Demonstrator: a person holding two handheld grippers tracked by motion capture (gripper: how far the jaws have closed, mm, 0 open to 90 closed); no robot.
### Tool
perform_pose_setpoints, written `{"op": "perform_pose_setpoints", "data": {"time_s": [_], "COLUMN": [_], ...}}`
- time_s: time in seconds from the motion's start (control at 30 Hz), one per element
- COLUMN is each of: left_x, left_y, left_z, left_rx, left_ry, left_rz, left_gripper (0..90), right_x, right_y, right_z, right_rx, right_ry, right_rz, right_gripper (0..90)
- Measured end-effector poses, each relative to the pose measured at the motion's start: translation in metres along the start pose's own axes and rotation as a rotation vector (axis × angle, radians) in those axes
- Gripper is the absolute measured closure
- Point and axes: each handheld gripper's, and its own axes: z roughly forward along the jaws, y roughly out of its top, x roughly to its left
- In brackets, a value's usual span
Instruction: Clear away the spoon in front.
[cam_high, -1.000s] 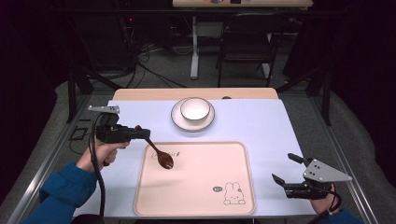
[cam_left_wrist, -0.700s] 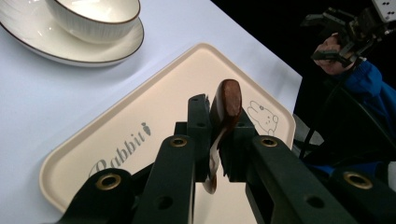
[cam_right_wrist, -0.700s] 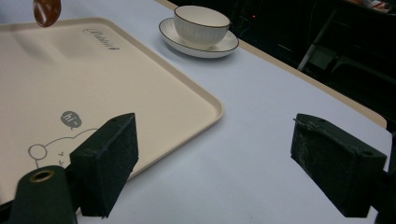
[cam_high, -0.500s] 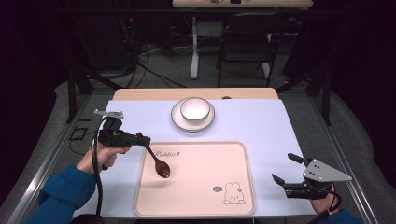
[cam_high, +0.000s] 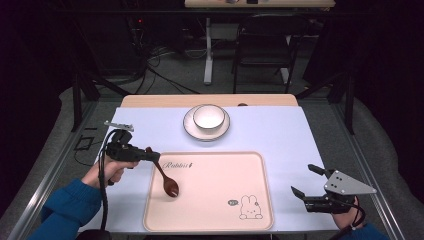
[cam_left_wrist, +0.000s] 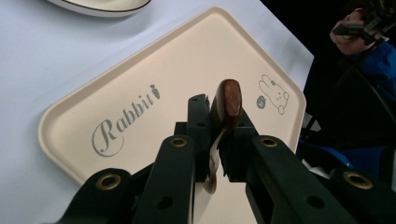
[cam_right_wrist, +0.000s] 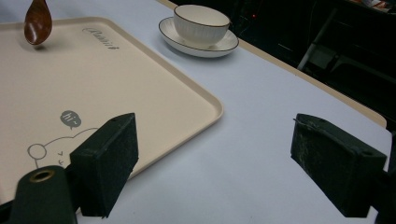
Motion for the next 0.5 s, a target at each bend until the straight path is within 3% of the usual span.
{"op": "perform_pose_setpoints", "data": {"time_s": [0.23, 0.5], "left_x": [0.005, 0.009], "left_y": [-0.003, -0.005], "left_z": [0.007, 0.012], "left_rx": [0.000, -0.032], "left_ry": [0.019, 0.102], "left_rz": [-0.015, -0.020], "left_gripper": [83.5, 80.5], "right_x": [0.000, 0.000], "right_y": [0.000, 0.000], "right_z": [0.000, 0.001], "right_rx": [0.002, 0.004], "right_ry": [0.001, 0.003], "right_rz": [0.001, 0.000], "right_gripper": [14.1, 14.2]}}
